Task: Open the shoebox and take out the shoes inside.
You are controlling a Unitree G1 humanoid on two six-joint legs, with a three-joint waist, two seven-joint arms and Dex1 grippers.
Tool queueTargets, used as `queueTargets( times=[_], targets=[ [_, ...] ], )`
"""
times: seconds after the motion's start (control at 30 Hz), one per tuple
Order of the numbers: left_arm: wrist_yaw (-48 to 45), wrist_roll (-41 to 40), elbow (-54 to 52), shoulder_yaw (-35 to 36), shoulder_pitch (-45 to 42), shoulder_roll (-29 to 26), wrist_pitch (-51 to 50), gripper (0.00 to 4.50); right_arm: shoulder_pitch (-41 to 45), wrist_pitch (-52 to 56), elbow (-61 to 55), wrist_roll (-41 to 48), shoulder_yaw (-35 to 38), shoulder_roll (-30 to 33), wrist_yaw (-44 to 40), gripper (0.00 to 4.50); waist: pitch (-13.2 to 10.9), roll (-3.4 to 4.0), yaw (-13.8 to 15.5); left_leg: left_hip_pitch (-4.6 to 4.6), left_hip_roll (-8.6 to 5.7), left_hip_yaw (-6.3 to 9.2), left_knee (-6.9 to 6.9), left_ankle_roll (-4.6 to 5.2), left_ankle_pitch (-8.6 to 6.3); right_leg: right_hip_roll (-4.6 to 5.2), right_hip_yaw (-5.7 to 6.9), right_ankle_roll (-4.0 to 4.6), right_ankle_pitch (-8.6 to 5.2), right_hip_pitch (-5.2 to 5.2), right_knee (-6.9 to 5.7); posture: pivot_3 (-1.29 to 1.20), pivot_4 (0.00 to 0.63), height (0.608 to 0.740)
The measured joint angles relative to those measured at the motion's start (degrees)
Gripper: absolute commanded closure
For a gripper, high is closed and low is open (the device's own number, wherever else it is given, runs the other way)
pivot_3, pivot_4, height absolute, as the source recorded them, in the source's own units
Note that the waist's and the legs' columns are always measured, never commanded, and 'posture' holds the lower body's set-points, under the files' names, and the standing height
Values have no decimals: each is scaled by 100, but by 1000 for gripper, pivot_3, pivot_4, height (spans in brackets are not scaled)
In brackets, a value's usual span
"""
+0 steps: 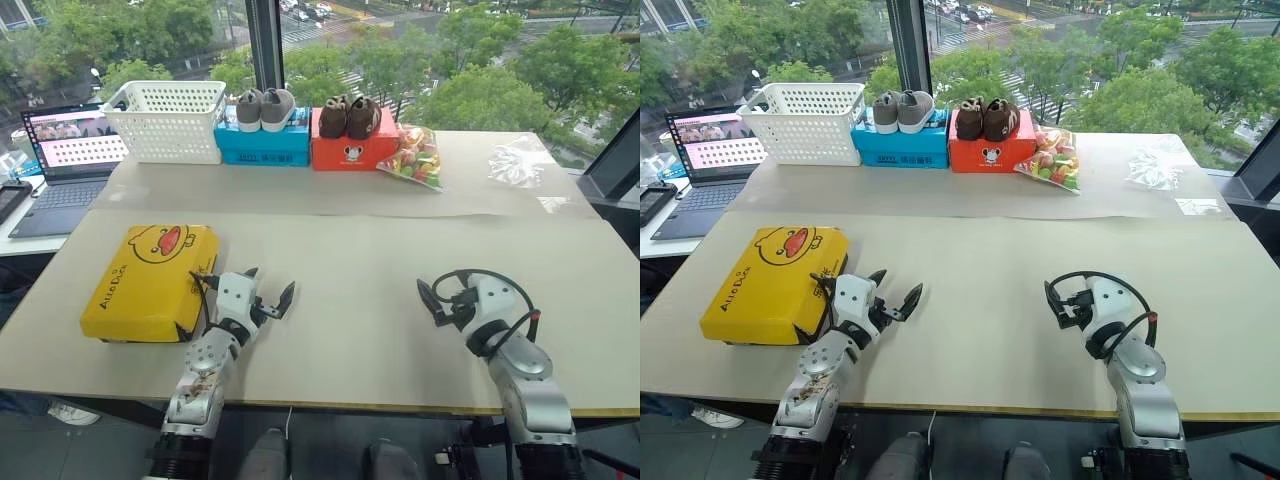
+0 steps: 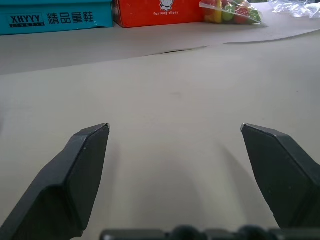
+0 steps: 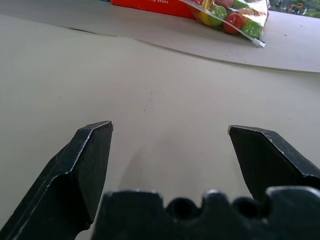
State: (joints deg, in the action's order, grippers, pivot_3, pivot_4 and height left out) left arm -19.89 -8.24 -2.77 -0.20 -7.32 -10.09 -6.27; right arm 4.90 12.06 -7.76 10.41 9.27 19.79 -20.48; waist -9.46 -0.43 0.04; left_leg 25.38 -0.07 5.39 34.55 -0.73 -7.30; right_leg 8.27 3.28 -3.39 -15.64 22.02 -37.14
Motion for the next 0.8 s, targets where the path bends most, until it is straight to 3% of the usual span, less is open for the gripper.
queueTargets(
  times=[0.17,0.33,0.37,0.43,0.47,0.53,0.57,0.7,0.8],
  targets=[
    [-107,-13,-50,-109,-143,-65,-238,0,-18,0,6,-14,2,0,27,90,0,-1,4,0,0,-7,2,0,0,0,-7,-3,2,3,-3,0,150,740],
    [-175,-82,-327,-258,-1044,-31,-681,0,131,30,6,3,65,11,62,90,-5,-5,45,2,-3,-22,14,0,0,-1,-26,-14,9,3,-3,0,150,740],
    [-167,-110,-359,-252,-1334,-5,-804,0,224,65,6,15,86,39,63,338,-7,-7,47,3,-3,-24,17,0,0,-1,-28,-17,10,3,-3,0,150,740],
    [-154,-232,-482,-209,-1802,34,-1021,515,431,119,-16,117,137,136,57,712,-8,-8,42,1,-3,-44,17,0,0,-1,-46,-25,14,5,0,0,150,740],
    [-147,-276,-509,-191,-1959,32,-1110,739,522,168,-24,158,171,184,51,1111,-8,-9,28,0,-3,-51,17,0,0,-1,-53,-26,15,6,1,0,150,740],
    [-98,-311,-509,-132,-2287,3,-1350,1615,738,310,-78,219,248,325,29,1918,-18,-12,-2,-1,-2,-62,16,0,0,-1,-64,-31,17,11,1,0,150,740],
    [-93,-310,-503,-116,-2384,-42,-1426,1834,830,357,-95,221,257,385,17,2132,-24,-14,-15,-2,-2,-64,16,0,0,-1,-66,-32,18,12,0,0,150,740],
    [-122,-294,-497,-112,-2749,-338,-1865,3348,1345,694,-174,362,253,601,-125,3530,-47,-15,-67,-3,-2,-68,19,1,1,-2,-72,-38,23,13,-2,0,150,740],
    [-255,-275,-536,-81,-3180,-878,-2360,4455,1900,1003,-184,481,176,858,-444,4500,-72,-18,-89,-5,-2,-71,21,-1,2,-3,-77,-41,28,13,1,0,150,740]
  ],
)
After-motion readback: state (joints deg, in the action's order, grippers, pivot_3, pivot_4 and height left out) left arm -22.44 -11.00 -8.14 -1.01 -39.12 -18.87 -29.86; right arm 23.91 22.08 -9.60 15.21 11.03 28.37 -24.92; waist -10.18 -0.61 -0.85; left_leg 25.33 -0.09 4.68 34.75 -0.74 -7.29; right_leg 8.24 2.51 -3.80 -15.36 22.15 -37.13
